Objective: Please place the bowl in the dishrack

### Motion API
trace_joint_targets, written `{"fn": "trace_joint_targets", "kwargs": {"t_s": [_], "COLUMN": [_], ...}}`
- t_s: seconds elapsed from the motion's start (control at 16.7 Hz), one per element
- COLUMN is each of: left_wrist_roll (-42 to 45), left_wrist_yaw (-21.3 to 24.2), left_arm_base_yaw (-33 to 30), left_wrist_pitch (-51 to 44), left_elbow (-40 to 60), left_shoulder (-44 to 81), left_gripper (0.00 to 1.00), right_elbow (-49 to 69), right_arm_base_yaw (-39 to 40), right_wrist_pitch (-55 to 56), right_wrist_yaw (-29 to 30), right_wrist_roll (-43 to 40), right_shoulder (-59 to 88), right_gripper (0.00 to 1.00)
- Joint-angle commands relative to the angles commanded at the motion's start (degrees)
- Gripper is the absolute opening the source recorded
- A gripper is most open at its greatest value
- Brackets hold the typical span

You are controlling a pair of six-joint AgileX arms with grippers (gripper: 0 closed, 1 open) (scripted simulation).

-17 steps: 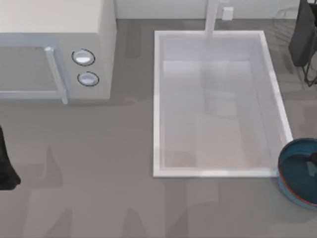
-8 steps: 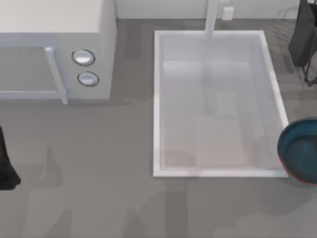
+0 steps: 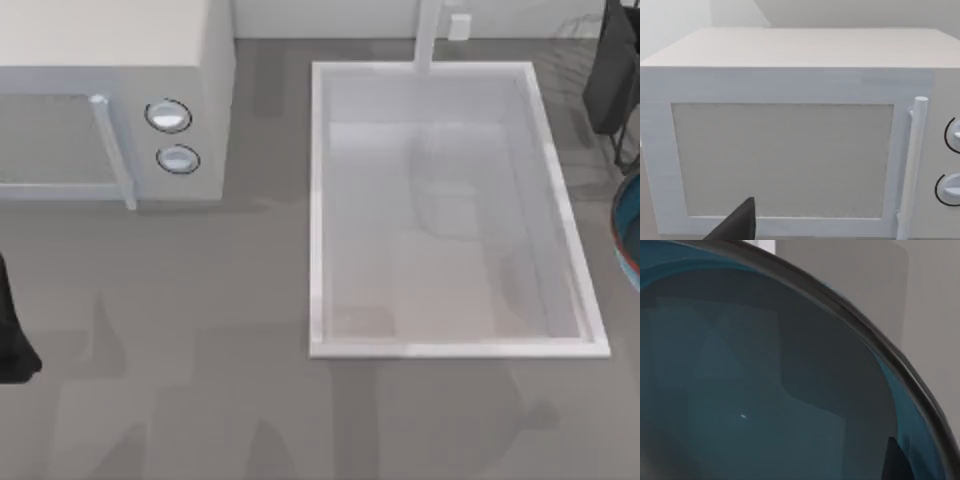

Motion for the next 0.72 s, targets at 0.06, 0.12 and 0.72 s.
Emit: {"fn": "trace_joint_targets", "kwargs": {"t_s": [0.06,0.12,0.72], "left_wrist_roll": [0.0,0.0,0.0], "left_wrist_yaw": [0.0,0.0,0.0], "left_arm_base_yaw": [0.0,0.0,0.0], "left_wrist_pitch": [0.0,0.0,0.0], "left_elbow": [0.0,0.0,0.0], "left_shoulder": [0.0,0.0,0.0], "left_gripper": [1.00,1.00,1.00], "right_elbow": [1.6,2.5,1.4], "right_arm_base_yaw": [0.0,-0.1,-2.9], "right_wrist_pitch": [-1.6,-2.5,3.1], "right_wrist_yaw": [0.0,0.0,-3.0], "right_wrist_roll": [0.0,0.0,0.3], "right_shoulder": [-0.6,-1.0,-3.7], "right_gripper": [0.00,0.00,0.00]}}
